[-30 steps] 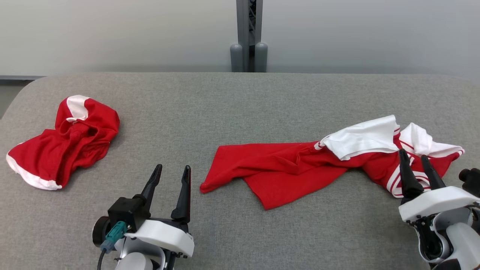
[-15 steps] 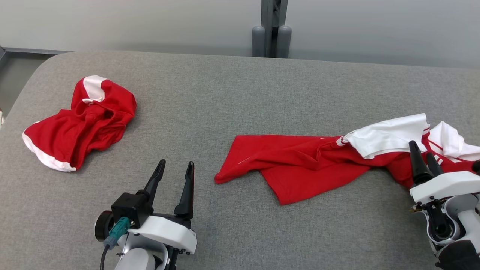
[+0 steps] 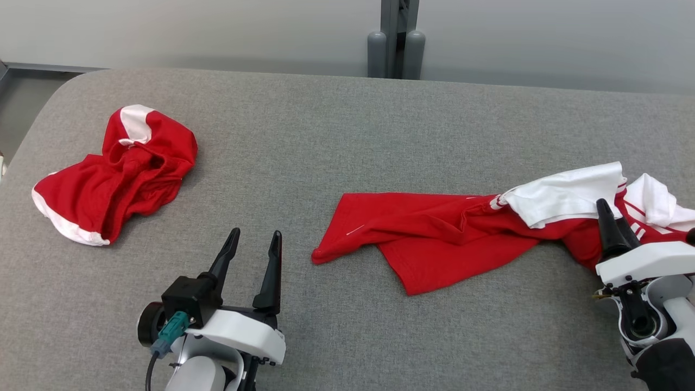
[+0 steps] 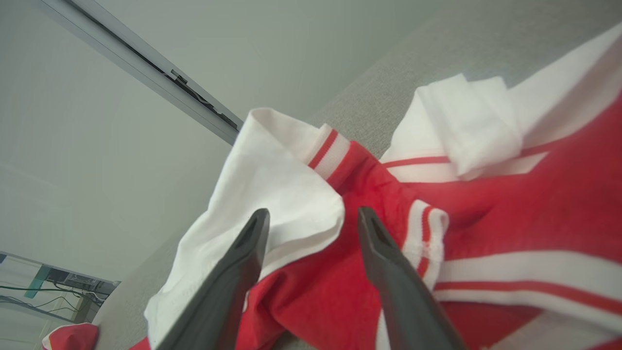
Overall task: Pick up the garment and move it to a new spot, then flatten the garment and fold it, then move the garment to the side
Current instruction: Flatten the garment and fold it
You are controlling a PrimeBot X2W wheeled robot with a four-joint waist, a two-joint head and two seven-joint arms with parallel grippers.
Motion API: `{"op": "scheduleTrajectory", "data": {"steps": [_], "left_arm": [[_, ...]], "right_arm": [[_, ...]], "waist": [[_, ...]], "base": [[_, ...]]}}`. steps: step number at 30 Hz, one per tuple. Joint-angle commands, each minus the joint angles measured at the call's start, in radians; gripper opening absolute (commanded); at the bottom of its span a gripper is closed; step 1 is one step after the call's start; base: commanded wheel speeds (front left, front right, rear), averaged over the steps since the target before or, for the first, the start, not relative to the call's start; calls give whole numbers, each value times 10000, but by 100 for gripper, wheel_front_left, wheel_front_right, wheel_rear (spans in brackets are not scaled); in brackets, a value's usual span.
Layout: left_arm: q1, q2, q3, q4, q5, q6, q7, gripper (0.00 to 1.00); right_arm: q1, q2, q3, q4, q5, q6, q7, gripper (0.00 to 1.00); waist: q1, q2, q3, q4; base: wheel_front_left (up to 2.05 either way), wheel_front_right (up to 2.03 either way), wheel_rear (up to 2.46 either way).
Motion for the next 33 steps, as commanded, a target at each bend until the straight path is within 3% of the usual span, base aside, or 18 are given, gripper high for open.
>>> {"op": "scheduleTrajectory", "data": {"steps": [1, 2, 14, 24, 33], "left_arm": [[-158, 37, -6, 5, 55, 15, -34, 100], [-163, 37, -14, 1, 46, 22, -34, 100], [35, 39, 45, 62, -75, 52, -34, 100], [-141, 39, -189, 1142, 103, -148, -34, 100], [-577, 39, -400, 2632, 147, -89, -34, 100]], "right_arm": [[-80, -111, 37, 59, 97, 5, -98, 5], [-121, -134, 95, 64, 144, 5, -135, 0], [326, -671, 854, -664, -557, 5, -711, 0], [1303, -352, -402, -2194, -1968, 5, -716, 0], [1864, -189, -1374, -2397, -2647, 5, -704, 0]], "waist": [[0, 0, 3, -6], [0, 0, 7, -10], [0, 0, -265, -398], [0, 0, -422, -1235], [0, 0, -493, -1836]], "base": [[0, 0, 0], [0, 0, 0], [0, 0, 0], [0, 0, 0], [0, 0, 0]]}}
